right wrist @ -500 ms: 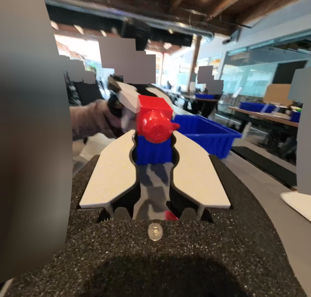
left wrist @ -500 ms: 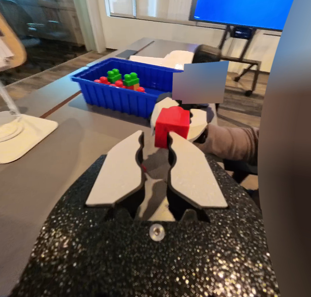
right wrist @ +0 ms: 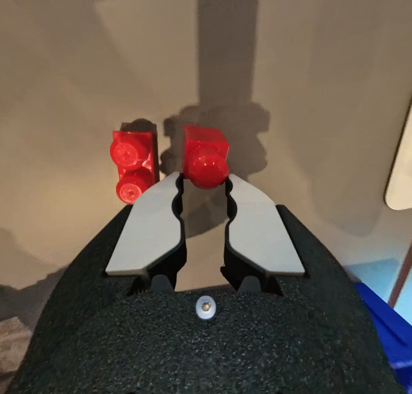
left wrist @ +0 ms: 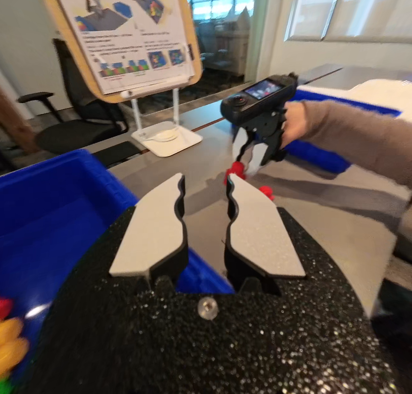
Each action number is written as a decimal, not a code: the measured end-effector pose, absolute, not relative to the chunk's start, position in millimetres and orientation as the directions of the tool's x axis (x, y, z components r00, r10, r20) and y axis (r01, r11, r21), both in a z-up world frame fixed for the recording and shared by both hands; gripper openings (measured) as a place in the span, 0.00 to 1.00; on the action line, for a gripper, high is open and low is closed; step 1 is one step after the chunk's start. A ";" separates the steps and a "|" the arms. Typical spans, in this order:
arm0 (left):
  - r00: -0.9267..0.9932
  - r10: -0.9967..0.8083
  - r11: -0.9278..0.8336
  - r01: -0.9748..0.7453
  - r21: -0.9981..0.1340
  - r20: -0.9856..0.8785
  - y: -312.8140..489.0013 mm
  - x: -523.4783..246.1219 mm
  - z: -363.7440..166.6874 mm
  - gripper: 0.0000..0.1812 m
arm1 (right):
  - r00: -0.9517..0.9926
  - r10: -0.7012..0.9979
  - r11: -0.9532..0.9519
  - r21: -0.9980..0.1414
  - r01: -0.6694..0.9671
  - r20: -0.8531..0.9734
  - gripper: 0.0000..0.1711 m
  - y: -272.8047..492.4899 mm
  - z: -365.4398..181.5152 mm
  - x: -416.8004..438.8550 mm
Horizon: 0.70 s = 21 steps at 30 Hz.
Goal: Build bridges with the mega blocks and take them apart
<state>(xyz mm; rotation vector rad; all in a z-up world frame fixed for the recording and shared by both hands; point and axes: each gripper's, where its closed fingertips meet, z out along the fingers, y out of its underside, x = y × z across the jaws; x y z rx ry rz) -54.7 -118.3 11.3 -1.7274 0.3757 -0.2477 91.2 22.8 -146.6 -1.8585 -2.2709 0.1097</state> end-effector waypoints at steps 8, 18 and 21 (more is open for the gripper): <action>0.974 -0.040 -0.166 -0.227 -0.960 -0.224 -161.7 -162.0 27.1 0.20 | -0.153 0.981 0.176 -0.210 0.962 0.121 0.34 23.5 -147.4 74.7; 0.983 0.168 0.093 -0.092 -0.991 -0.075 -157.5 -247.4 139.1 0.22 | -0.358 0.917 0.380 -0.655 0.653 0.175 0.26 -52.0 -17.5 -66.3; 0.983 0.181 0.122 -0.031 -0.992 -0.008 -159.0 -261.4 166.0 0.25 | -0.411 0.872 0.478 -0.653 0.587 0.267 0.22 -74.0 -13.1 -120.1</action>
